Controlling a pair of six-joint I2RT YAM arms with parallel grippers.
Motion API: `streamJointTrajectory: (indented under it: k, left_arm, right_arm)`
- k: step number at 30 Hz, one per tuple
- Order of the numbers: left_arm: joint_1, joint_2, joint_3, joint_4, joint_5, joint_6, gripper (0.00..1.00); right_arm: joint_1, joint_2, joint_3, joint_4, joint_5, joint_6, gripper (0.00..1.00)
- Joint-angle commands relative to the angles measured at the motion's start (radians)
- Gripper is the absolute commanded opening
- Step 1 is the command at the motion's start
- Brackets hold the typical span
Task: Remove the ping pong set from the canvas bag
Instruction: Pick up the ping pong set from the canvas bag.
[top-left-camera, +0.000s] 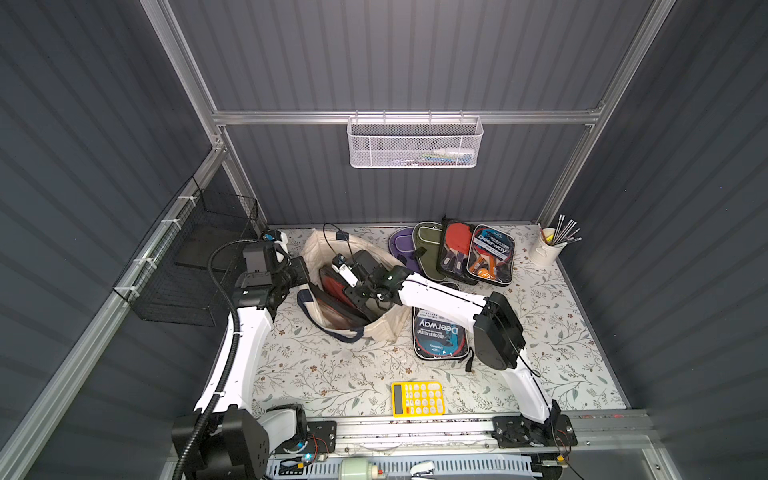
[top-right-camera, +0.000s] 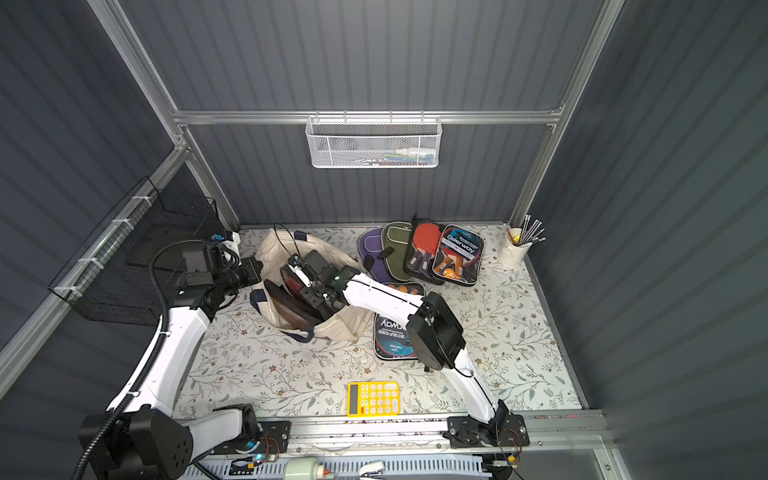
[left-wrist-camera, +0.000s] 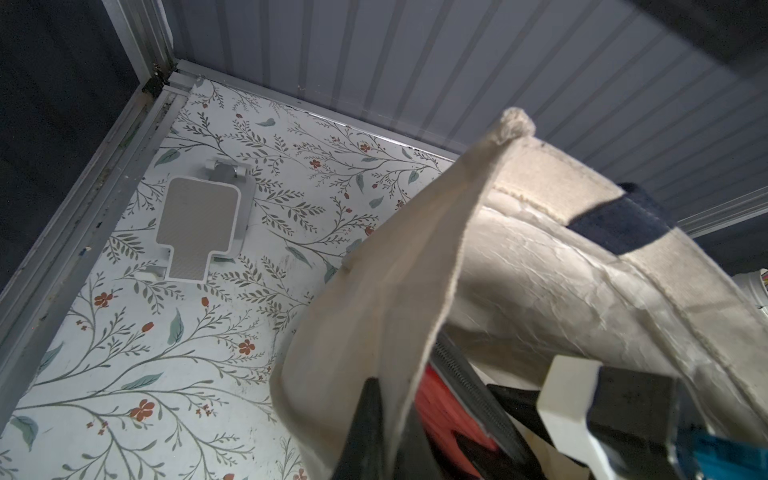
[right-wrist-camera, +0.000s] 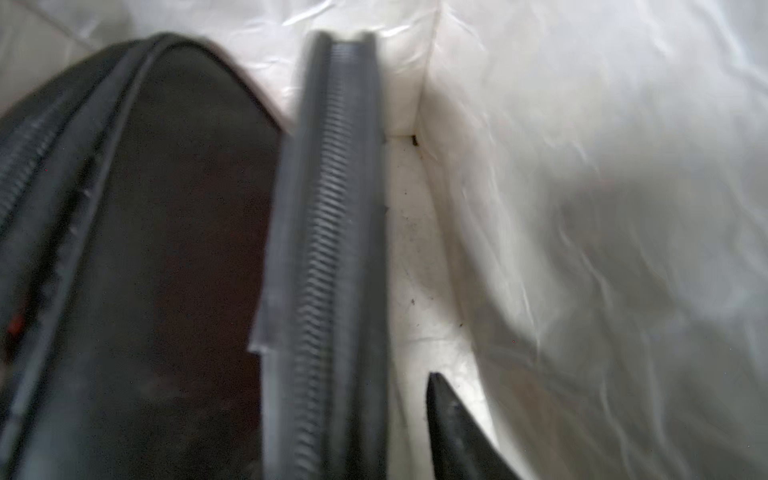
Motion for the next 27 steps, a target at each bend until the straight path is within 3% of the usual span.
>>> streamJointTrajectory:
  k: [1, 4, 7, 27]
  left_arm:
    - [0.003, -0.032, 0.004, 0.04, 0.028, 0.013, 0.0]
    - [0.003, -0.029, 0.003, 0.04, 0.029, 0.013, 0.0]
    - [0.003, -0.027, 0.004, 0.039, 0.029, 0.012, 0.0]
    - [0.003, -0.024, 0.008, 0.035, 0.01, 0.015, 0.0]
  right_arm:
    - [0.0, -0.001, 0.021, 0.001, 0.013, 0.009, 0.27]
    - [0.0, -0.014, 0.012, 0.008, 0.012, 0.009, 0.08]
    - [0.0, -0.03, 0.013, 0.01, 0.018, 0.007, 0.03]
    - [-0.006, -0.119, 0.2, -0.098, 0.021, 0.008, 0.0]
